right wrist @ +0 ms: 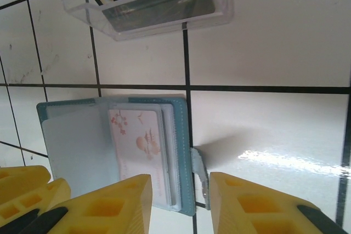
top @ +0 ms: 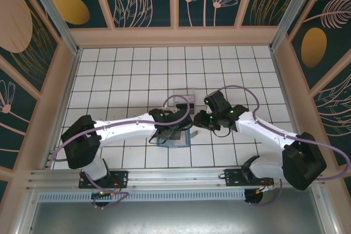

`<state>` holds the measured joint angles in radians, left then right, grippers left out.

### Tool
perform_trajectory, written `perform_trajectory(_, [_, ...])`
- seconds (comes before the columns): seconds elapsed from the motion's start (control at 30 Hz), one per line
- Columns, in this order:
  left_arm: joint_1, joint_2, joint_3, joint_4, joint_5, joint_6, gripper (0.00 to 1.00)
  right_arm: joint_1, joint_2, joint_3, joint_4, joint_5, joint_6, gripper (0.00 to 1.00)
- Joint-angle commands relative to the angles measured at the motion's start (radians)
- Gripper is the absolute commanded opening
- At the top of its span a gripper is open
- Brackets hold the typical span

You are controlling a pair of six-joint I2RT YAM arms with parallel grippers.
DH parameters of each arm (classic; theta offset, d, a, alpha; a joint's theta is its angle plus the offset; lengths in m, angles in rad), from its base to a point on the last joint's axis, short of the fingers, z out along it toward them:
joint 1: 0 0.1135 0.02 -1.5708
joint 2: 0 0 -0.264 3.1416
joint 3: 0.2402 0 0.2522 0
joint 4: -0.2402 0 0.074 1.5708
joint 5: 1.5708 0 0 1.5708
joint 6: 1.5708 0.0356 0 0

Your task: Take the credit cards out of the card holder

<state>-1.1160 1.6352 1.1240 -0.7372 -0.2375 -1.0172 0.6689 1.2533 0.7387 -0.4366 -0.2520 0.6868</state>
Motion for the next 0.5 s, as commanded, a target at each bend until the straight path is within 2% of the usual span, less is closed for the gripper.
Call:
perform_trajectory(0.0, [-0.002,-0.031,-0.029,-0.037,-0.031,-0.020,0.33,0.024,0.026,0.043,0.007,0.026,0.019,0.34])
perform_trajectory(0.47, [0.008,-0.121,-0.207,-0.012,-0.020,-0.040,0.33,0.091,0.119,0.123,0.004,0.040,0.037,0.34])
